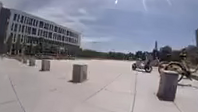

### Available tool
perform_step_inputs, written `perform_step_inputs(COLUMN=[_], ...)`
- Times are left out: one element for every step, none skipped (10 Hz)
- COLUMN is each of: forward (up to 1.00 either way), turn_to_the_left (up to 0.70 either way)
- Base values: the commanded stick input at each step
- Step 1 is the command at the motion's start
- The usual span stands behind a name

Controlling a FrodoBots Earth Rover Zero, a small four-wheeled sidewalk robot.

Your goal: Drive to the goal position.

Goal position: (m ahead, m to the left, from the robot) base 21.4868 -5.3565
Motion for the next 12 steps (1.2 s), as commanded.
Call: perform_step_inputs(forward=[0.47, 0.47, 0.46, 0.47, 0.47, 0.47, 0.47, 0.46, 0.46, 0.46, 0.46, 0.46], turn_to_the_left=[-0.1, -0.1, -0.1, -0.1, -0.1, -0.1, -0.1, -0.1, -0.1, -0.1, -0.1, -0.11])
